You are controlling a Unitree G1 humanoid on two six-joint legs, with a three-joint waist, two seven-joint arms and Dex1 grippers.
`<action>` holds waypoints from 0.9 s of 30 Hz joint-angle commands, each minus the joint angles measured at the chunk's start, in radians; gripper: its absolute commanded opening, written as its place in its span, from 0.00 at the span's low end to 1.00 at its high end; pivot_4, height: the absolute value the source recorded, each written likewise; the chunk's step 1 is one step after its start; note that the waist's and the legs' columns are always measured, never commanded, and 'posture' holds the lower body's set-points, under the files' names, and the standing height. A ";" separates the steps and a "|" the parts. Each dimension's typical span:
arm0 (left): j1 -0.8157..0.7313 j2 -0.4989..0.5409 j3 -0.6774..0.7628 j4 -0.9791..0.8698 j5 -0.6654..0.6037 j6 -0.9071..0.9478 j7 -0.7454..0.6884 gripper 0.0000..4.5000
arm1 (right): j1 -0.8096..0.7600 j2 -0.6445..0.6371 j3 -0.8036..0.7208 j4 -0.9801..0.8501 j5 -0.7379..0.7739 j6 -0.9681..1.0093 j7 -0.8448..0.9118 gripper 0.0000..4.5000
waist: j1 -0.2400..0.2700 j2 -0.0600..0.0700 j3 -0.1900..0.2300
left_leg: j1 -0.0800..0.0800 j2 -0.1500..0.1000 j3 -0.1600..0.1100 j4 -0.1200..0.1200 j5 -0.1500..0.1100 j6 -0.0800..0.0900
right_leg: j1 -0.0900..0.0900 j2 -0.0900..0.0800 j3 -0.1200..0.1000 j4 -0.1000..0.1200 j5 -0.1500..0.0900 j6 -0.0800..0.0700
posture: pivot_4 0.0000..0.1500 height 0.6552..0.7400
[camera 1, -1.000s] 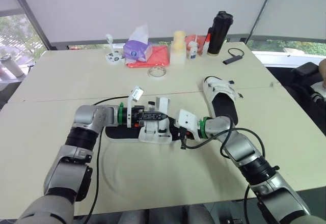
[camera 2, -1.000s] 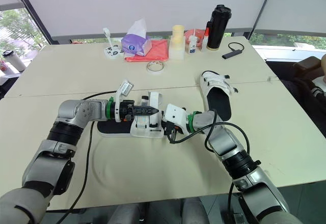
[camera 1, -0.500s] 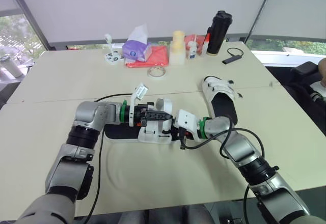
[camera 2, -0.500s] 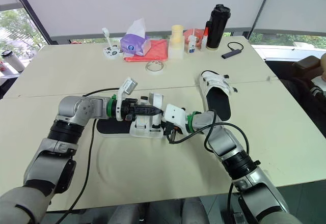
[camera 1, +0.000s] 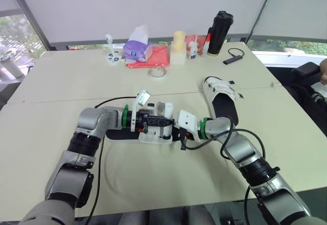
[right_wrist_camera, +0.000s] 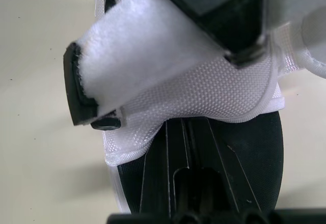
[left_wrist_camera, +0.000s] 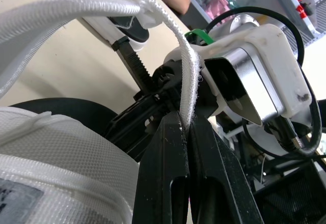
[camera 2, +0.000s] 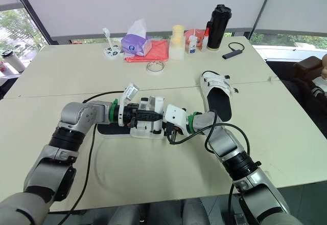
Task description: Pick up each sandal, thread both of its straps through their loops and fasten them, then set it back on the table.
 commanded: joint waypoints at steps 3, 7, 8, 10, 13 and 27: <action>-0.040 -0.023 0.073 0.038 -0.036 0.024 0.025 0.01 | 0.033 -0.012 0.036 0.024 -0.028 0.031 0.002 0.00 | 0.000 0.000 0.000 | 0.000 0.000 0.000 0.000 0.000 0.000 | 0.000 0.000 0.000 0.000 0.000 0.000 | 1.00 1.00; -0.036 -0.020 0.060 0.052 -0.023 0.009 0.017 0.01 | 0.031 -0.013 0.041 0.027 -0.034 0.028 0.000 0.00 | -0.001 0.000 0.000 | 0.000 0.000 0.000 0.000 0.000 0.000 | 0.000 0.000 0.000 0.000 0.002 0.003 | 1.00 1.00; -0.034 -0.019 0.058 0.054 -0.022 0.007 0.015 0.01 | 0.031 -0.013 0.041 0.026 -0.034 0.028 0.000 0.00 | -0.001 0.000 0.000 | 0.000 0.000 0.000 0.000 0.000 0.000 | 0.000 0.000 0.000 0.000 0.002 0.003 | 1.00 1.00; -0.033 -0.018 0.054 0.055 -0.021 0.007 0.012 0.01 | 0.031 -0.013 0.041 0.027 -0.034 0.029 0.000 0.00 | -0.001 0.000 0.000 | 0.000 0.000 0.000 0.000 0.000 0.000 | 0.000 0.000 0.000 0.000 0.002 0.003 | 1.00 1.00; -0.030 -0.015 0.048 0.053 -0.023 0.013 0.002 0.01 | 0.031 -0.013 0.041 0.027 -0.036 0.028 0.000 0.00 | -0.001 0.000 0.000 | 0.000 0.000 0.000 0.000 0.000 0.000 | 0.000 0.000 0.000 0.000 0.002 0.003 | 1.00 1.00; 0.010 0.015 0.000 0.006 0.005 -0.012 -0.019 0.01 | 0.034 -0.013 0.041 0.027 -0.041 0.028 0.001 0.00 | -0.001 0.000 0.000 | 0.000 0.000 0.000 0.000 0.000 0.000 | 0.000 0.000 0.000 0.000 0.002 0.003 | 1.00 1.00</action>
